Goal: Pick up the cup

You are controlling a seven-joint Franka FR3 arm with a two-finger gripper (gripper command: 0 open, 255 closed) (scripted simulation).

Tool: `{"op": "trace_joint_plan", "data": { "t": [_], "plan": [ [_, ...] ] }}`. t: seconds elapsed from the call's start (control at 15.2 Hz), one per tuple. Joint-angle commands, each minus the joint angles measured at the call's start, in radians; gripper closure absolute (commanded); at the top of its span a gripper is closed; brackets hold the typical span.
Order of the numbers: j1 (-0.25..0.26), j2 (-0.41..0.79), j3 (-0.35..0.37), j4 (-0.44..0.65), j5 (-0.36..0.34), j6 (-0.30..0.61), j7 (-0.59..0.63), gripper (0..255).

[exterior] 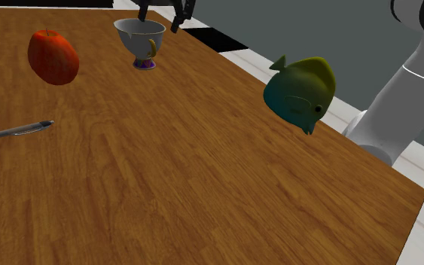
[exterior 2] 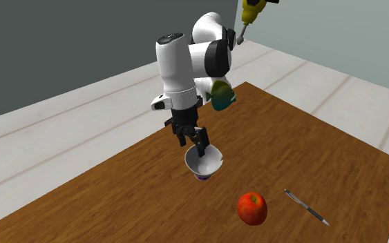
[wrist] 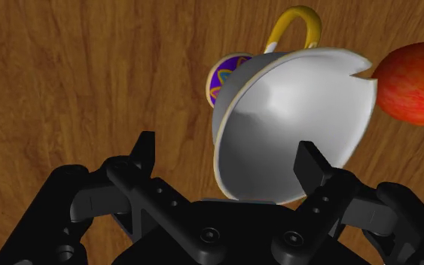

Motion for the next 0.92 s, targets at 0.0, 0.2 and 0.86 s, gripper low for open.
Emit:
{"op": "trace_joint_plan", "data": {
  "t": [0.0,0.2,0.86],
  "plan": [
    [-0.001,-0.008,0.0,-0.044,0.006,0.035,-0.01,0],
    [-0.001,-0.009,0.0,-0.043,0.006,0.034,-0.01,255],
    [-0.001,-0.005,0.0,-0.027,0.004,0.022,-0.007,255]
  ]
}}
